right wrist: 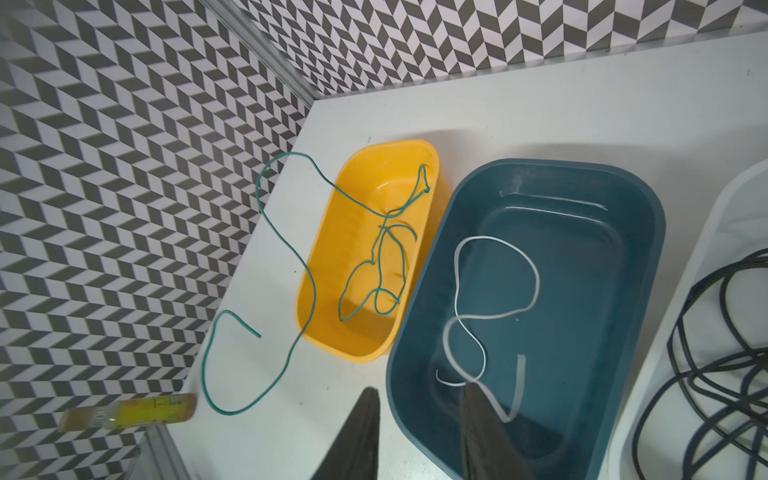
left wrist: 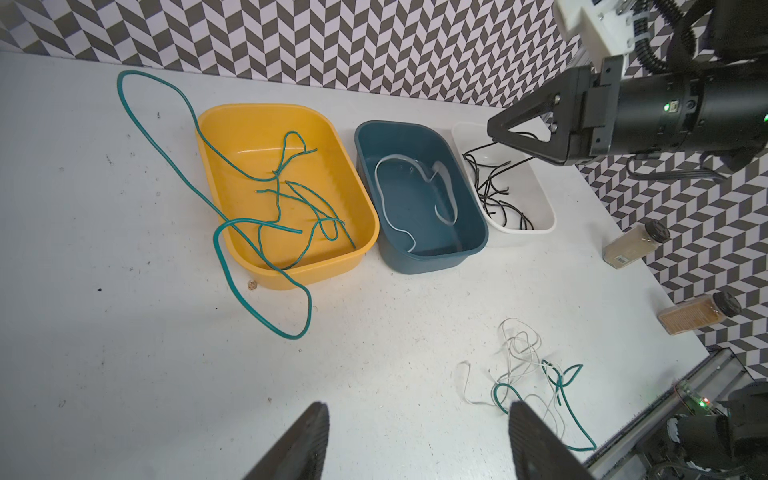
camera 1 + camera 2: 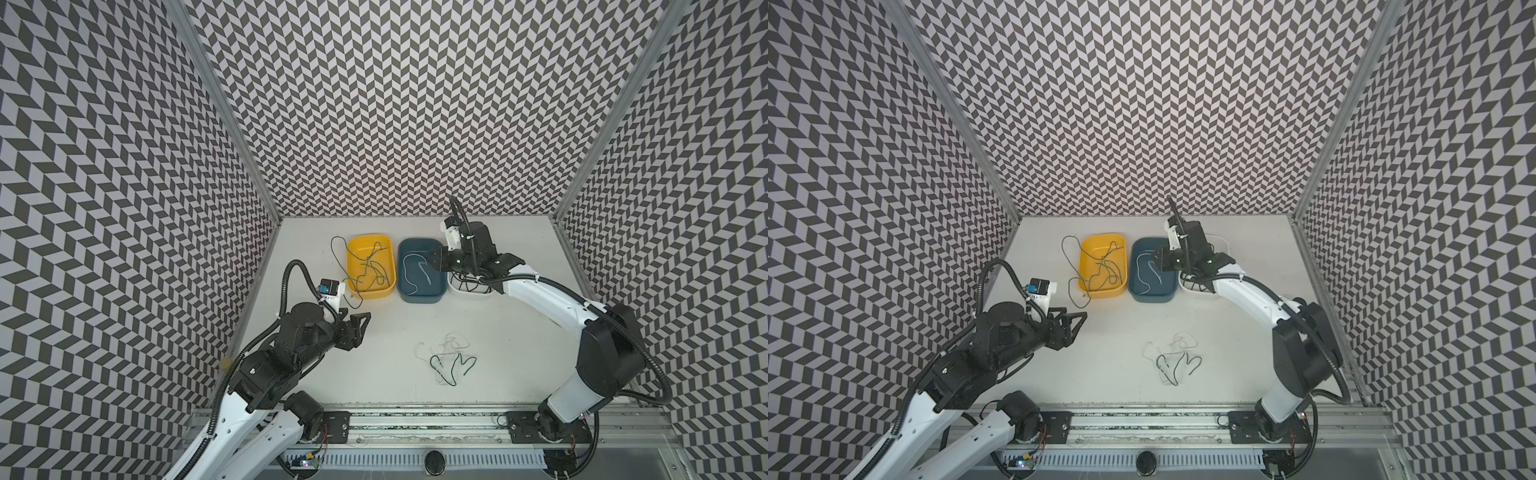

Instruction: Untangle the cables

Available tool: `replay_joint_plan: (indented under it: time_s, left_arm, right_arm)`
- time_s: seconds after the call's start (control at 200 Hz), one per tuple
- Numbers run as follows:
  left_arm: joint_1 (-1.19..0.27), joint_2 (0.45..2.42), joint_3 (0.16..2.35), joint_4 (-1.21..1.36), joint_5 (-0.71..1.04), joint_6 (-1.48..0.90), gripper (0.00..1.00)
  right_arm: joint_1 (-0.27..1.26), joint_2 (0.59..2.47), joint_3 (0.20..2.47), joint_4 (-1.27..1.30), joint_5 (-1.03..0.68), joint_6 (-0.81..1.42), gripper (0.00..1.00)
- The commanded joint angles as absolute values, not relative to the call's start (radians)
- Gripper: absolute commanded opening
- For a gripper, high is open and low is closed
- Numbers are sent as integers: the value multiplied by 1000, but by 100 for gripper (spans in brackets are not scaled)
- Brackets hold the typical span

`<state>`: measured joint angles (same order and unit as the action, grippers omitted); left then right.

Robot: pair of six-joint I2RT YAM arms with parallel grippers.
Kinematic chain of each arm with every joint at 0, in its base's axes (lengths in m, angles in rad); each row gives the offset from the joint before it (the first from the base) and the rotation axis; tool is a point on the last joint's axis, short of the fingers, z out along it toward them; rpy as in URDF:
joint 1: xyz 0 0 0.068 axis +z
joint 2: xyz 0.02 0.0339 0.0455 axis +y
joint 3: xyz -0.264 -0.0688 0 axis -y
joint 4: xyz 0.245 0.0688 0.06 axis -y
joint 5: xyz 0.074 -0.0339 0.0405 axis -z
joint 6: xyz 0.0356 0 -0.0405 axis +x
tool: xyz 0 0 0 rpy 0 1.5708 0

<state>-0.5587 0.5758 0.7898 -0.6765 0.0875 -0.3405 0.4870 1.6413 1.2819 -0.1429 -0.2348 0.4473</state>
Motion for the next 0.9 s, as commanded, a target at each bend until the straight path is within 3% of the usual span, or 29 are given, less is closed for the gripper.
replay_joint_plan:
  time_s: [0.0,0.18,0.471,0.691,0.896]
  left_arm:
    - [-554,587,784,-690,95,-330,70]
    - [-552,596,784,-692,102,-331,70]
    - [-557,658,785,-686,184,-345,70]
    - [-557,706,787,-684,232,-342,70]
    - [-561,729,787,-681,246,-342,70]
  right_arm:
    - [488,1603,1287,-166,-205,450,40]
    - [506,1489,1278,-296,-189,400,44]
    - [587,1055,851,-369,-171,498,53]
    - [779,777,594,-422,-70,618,54]
    - [964,697,492,-433,33,723,54]
